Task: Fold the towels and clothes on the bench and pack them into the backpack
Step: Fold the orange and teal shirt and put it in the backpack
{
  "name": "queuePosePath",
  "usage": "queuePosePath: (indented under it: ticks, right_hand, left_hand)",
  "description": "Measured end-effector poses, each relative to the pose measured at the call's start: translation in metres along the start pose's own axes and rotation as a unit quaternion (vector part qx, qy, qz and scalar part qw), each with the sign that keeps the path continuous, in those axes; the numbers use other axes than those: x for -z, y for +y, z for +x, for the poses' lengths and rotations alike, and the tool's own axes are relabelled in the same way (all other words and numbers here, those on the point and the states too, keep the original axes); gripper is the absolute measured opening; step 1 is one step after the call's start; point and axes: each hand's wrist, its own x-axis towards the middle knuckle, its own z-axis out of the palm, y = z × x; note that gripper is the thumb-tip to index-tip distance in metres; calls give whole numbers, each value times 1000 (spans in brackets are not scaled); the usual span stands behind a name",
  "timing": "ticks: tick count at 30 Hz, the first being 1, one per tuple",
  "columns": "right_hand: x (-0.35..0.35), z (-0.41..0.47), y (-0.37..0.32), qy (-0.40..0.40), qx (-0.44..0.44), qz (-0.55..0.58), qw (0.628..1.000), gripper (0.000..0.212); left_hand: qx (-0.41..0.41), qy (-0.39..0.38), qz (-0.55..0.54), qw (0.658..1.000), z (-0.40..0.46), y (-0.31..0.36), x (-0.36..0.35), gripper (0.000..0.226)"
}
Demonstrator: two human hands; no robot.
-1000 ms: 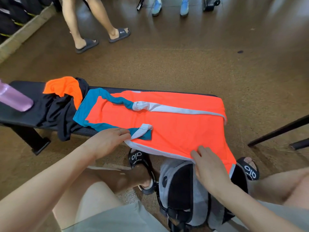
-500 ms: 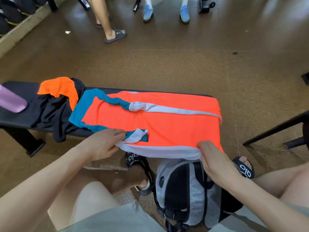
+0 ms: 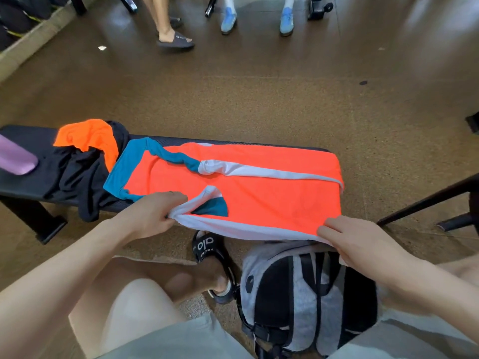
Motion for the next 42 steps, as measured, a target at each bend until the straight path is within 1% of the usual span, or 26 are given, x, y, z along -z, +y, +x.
queuePosePath:
  ticks: [2,3,6,9,11,13,15,17,18,19,21,24,26,27,28,29,30,31,32,35,36,38,39,41,42]
  right_hand:
    - [-4,-7,3,-19,-28,9,999,43]
    - [-6,-11,4,-28,-51,23,998,45]
    - [5,-17,10,-29,-136,117,983,32]
    - [24,-13,21,-28,-215,244,945,25]
    - [28,-4,35,-4,-262,316,912,19]
    - [27,10,53,4,-304,354,885,16]
    - [19,24,74,-13,-336,388,858,19]
    - [6,34,89,-36,-367,403,838,18]
    - [-1,37,94,-48,-380,398,833,17]
    - [-8,39,97,-55,-395,392,829,16]
    - [-18,40,100,-47,-427,390,815,19]
    - [-27,38,105,-6,-481,434,762,29]
    - [-36,33,108,10,-499,483,719,41]
    - [-40,30,109,17,-507,520,688,48]
    - [-40,29,107,23,-515,555,653,50]
    - [-36,30,102,31,-519,586,622,44]
    - [-31,32,98,31,-516,604,606,32]
    - [-28,33,96,28,-509,614,602,20]
    - [-26,33,97,26,-503,614,607,15]
    - [-25,24,103,26,-487,612,623,17]
    - [-26,20,104,22,-488,600,634,17]
    - [-28,14,104,5,-481,560,674,6]
    - [-28,13,103,-2,-473,542,695,6]
    - [-26,14,100,-13,-445,508,737,21]
    - [-24,14,98,-16,-430,491,757,28]
  left_hand:
    - [-12,-26,23,999,0,-2,-1,10]
    - [-12,-33,19,999,0,-1,1,12]
    - [3,-34,-18,999,3,3,7,20]
    - [16,-12,-88,996,10,2,13,3]
    - [50,-4,-173,984,19,-2,15,15]
    - [86,2,-230,969,30,-9,15,16]
    - [118,21,-255,959,41,-16,11,15]
    - [159,44,-250,954,54,-21,4,15]
    - [184,52,-238,952,60,-22,-1,16]
    - [207,58,-220,952,66,-25,-6,17]
    - [227,70,-161,958,73,-27,-11,18]
    - [211,72,-88,971,76,-24,-12,19]
    - [198,70,-81,974,74,-25,-11,20]
    - [189,68,-90,975,73,-25,-11,19]
    - [177,64,-110,976,71,-27,-11,15]
    - [168,58,-140,974,70,-26,-10,11]
    - [163,54,-175,969,69,-24,-7,7]
    - [163,51,-203,964,67,-22,-3,10]
    - [163,50,-225,959,66,-20,1,16]
    - [179,21,-257,949,59,-18,6,23]
    - [185,8,-256,949,57,-16,8,29]
    - [180,-10,-244,953,54,-11,10,48]
    - [164,-12,-227,960,54,-7,11,53]
    - [114,-2,-151,982,57,1,10,55]
    - [85,15,-99,991,60,4,7,51]
